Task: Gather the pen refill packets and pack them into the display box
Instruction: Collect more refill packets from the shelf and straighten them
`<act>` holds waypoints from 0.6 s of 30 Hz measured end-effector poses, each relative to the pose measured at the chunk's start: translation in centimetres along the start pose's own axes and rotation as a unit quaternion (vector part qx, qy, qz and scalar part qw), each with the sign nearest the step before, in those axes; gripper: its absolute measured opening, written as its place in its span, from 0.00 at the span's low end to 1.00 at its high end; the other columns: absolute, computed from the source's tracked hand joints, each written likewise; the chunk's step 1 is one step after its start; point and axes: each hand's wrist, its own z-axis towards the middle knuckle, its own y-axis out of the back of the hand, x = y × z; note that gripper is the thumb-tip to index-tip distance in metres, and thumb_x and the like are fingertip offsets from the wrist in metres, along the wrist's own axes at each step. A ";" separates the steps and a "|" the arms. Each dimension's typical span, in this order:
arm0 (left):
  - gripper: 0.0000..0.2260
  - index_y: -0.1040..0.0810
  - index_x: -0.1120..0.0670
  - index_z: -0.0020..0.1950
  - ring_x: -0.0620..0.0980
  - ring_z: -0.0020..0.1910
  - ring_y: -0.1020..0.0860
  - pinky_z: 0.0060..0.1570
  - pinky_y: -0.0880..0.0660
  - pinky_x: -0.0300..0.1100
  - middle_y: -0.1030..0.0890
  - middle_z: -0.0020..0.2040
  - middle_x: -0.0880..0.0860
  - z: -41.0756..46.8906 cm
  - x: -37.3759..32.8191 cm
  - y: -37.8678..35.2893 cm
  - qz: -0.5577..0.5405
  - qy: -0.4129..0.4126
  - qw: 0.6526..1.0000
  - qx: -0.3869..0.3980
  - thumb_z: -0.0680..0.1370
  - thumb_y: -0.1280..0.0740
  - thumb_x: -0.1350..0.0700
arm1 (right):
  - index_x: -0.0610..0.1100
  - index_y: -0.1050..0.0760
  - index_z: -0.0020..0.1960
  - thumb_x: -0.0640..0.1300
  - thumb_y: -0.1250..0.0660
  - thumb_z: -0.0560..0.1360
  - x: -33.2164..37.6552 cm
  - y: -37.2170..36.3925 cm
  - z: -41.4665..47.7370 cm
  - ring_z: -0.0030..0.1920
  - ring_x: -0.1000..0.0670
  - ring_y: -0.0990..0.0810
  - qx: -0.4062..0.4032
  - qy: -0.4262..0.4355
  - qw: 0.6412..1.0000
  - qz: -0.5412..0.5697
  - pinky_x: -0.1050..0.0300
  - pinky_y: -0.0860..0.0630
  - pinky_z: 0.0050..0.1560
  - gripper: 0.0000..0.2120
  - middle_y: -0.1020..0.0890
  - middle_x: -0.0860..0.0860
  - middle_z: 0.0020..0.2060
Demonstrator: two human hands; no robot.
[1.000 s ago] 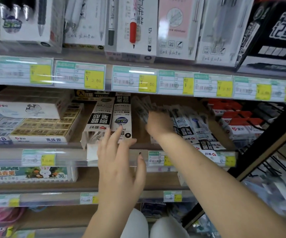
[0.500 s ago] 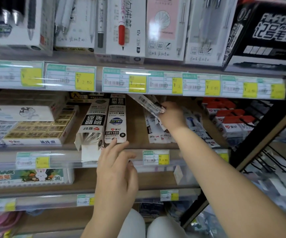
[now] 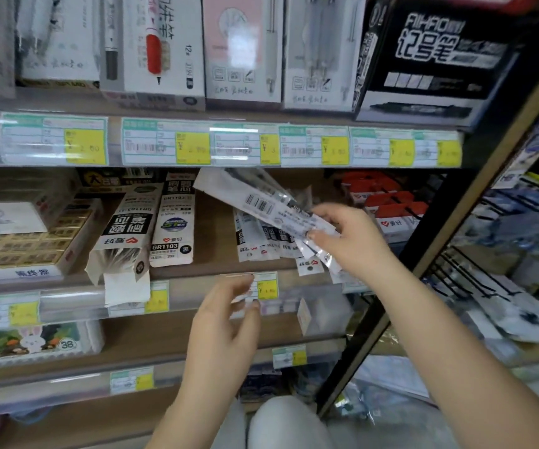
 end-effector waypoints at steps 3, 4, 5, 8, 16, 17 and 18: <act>0.15 0.31 0.44 0.59 0.43 0.49 0.19 0.46 0.24 0.35 0.22 0.56 0.42 1.3 -1.4 -1.4 -0.186 0.152 0.971 0.008 0.76 0.32 0.57 | 0.51 0.23 0.49 0.35 0.32 0.73 -0.3 0.1 -1.2 0.41 0.55 0.22 0.032 0.011 0.999 0.015 0.70 0.29 0.38 0.12 0.19 0.55 0.42; 0.17 0.31 0.47 0.61 0.45 0.46 0.19 0.43 0.24 0.37 0.22 0.56 0.45 2.0 -1.8 -1.6 -0.250 0.192 0.949 0.007 0.75 0.31 0.56 | 0.52 0.23 0.48 0.36 0.32 0.73 -0.3 0.1 -1.5 0.41 0.56 0.22 0.044 0.021 0.999 0.011 0.67 0.28 0.40 0.12 0.19 0.56 0.41; 0.17 0.30 0.51 0.61 0.45 0.43 0.19 0.38 0.24 0.37 0.21 0.54 0.48 2.8 -2.1 -1.8 -0.312 0.218 0.925 0.008 0.74 0.31 0.56 | 0.54 0.24 0.47 0.36 0.33 0.73 -0.3 0.0 -1.6 0.41 0.56 0.21 0.056 0.030 0.998 0.005 0.65 0.27 0.41 0.12 0.19 0.58 0.41; 0.08 0.26 0.54 0.51 0.44 0.35 0.25 0.30 0.29 0.35 0.18 0.42 0.50 5.0 -2.9 -1.8 -0.427 0.256 0.867 0.001 0.74 0.31 0.58 | 0.55 0.25 0.47 0.38 0.33 0.74 -0.3 0.3 -1.8 0.43 0.58 0.21 0.094 0.045 0.994 -0.020 0.64 0.26 0.42 0.12 0.20 0.61 0.41; 0.03 0.23 0.57 0.43 0.44 0.27 0.29 0.20 0.38 0.34 0.22 0.33 0.52 6.9 -2.9 -2.3 -0.408 0.262 0.874 0.028 0.72 0.30 0.60 | 0.47 0.22 0.47 0.38 0.32 0.73 -0.9 0.7 -0.9 0.38 0.59 0.25 0.136 0.028 0.989 -0.055 0.66 0.29 0.37 0.06 0.23 0.59 0.37; 0.03 0.24 0.57 0.42 0.43 0.27 0.31 0.20 0.39 0.34 0.24 0.32 0.51 7.0 -2.8 -2.4 -0.405 0.257 0.877 0.026 0.73 0.30 0.60 | 0.48 0.22 0.46 0.38 0.31 0.73 -1.0 0.6 -0.7 0.37 0.58 0.24 0.134 0.020 0.989 -0.054 0.65 0.28 0.36 0.06 0.22 0.59 0.36; 0.03 0.24 0.57 0.42 0.43 0.26 0.32 0.20 0.39 0.33 0.25 0.31 0.50 7.1 -2.9 -2.4 -0.400 0.251 0.882 0.022 0.73 0.30 0.60 | 0.49 0.22 0.45 0.39 0.30 0.72 -1.1 0.6 -0.5 0.36 0.56 0.23 0.134 0.011 0.990 -0.053 0.62 0.26 0.36 0.05 0.21 0.57 0.36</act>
